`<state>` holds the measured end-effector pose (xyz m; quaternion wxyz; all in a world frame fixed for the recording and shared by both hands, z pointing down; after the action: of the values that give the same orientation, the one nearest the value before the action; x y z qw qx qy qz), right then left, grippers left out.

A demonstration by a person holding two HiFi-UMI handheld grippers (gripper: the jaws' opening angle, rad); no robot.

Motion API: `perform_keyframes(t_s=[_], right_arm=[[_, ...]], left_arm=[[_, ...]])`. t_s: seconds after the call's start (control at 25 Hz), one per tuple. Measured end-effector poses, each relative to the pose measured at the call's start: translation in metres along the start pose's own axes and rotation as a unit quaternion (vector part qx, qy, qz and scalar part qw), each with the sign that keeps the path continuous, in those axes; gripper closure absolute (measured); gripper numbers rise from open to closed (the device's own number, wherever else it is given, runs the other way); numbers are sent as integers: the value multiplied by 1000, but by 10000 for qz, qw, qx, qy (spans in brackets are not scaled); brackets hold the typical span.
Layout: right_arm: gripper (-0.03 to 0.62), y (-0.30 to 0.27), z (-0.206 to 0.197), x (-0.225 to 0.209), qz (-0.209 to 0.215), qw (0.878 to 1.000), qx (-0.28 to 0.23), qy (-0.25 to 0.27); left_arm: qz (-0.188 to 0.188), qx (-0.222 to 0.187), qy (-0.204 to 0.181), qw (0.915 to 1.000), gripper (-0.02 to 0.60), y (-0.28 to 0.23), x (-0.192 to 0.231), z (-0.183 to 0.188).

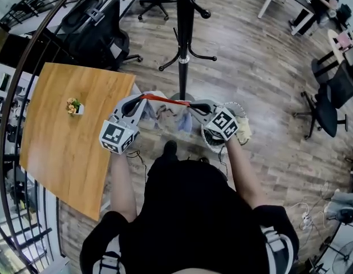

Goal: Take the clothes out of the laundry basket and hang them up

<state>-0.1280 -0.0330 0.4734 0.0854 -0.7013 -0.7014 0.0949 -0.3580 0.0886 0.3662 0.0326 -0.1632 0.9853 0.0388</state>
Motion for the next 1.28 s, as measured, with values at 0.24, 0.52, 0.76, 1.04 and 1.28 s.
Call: perform_keyframes(t_s=[0.24, 0.52, 0.76, 1.04, 1.28], right_arm=[[572, -12, 12, -13, -244, 9995, -139, -115], [572, -25, 14, -32, -581, 9970, -306, -415], [573, -35, 17, -42, -855, 9951, -280, -408], [574, -42, 24, -57, -1325, 9882, -529, -553], [574, -39, 39, -67, -1827, 9769, -948, -579]], left_arm=[[14, 84, 94, 9999, 554, -9, 34, -15], [-88, 217, 240, 9994, 554, -28, 74, -38], [-206, 200, 402, 9988, 554, -43, 97, -60], [-519, 114, 473, 9975, 554, -65, 122, -64], [-860, 14, 47, 9963, 554, -90, 131, -40]])
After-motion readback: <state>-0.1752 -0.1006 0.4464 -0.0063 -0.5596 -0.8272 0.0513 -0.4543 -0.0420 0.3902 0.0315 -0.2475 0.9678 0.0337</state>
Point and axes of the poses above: the fingertips, and each gripper's own axes: y backward along the fingers, x to its left, z out of its top, the point moved 8 cm from there along y, backward along the fingers, and after that the axes turned 10 degrees about -x, right-handed, at the moved point
